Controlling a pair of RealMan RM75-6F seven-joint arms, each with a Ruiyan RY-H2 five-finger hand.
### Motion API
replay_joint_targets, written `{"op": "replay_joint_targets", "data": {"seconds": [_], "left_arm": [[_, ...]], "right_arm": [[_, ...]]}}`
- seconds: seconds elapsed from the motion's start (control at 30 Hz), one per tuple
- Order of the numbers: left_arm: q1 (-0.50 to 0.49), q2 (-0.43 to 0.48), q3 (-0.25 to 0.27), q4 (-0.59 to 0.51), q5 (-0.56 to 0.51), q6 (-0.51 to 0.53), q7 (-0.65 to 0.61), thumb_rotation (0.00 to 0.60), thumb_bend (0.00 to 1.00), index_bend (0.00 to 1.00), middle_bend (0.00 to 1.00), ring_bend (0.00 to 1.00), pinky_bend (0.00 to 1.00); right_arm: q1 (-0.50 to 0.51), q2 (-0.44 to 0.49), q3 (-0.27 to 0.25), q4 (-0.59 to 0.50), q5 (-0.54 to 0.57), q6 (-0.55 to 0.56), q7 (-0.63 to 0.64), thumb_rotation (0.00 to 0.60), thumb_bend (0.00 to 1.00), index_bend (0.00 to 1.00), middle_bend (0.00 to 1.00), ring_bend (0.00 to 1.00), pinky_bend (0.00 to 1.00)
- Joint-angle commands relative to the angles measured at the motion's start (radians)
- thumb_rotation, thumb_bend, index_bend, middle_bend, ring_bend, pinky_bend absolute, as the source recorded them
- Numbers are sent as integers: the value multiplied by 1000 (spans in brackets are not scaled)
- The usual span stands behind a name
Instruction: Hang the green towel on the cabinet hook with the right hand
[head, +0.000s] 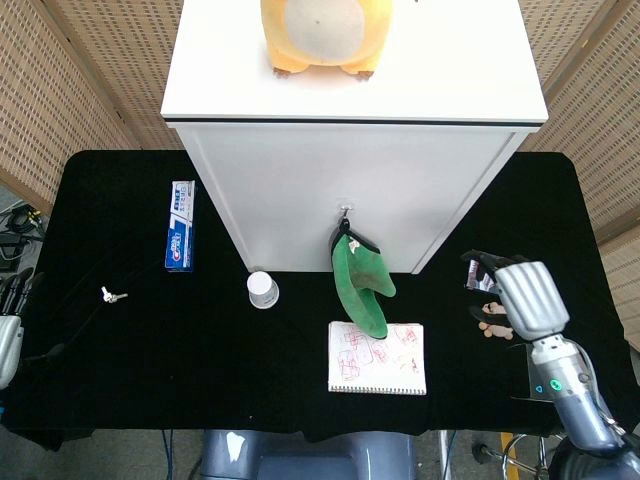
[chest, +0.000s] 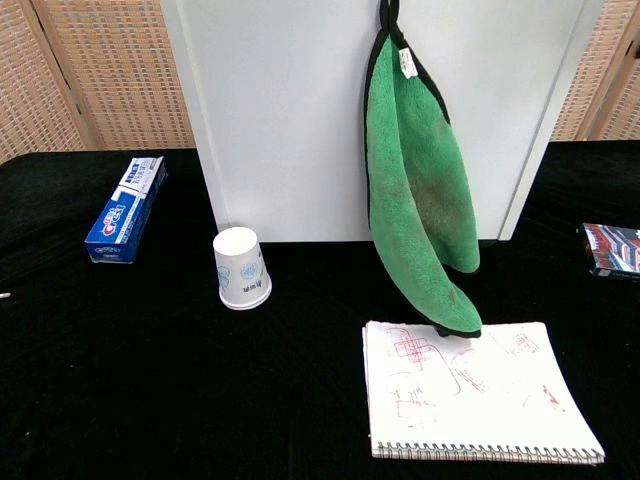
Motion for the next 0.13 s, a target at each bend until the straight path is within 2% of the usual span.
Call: {"op": "replay_joint_targets", "data": {"seconds": [0.03,0.13], "left_arm": [[7,2,3,-2,9,12,-7,600,0,0,0,0,0],[12,3,4,-1,18,24,-13,600,0,0,0,0,0]], "right_arm": [[-107,-21,-80,123,-100,94,-6,600,0,54,5,1,27],[-136,-34,-85,151,-111,120,-47,600,0,21,0,0,0]]}}
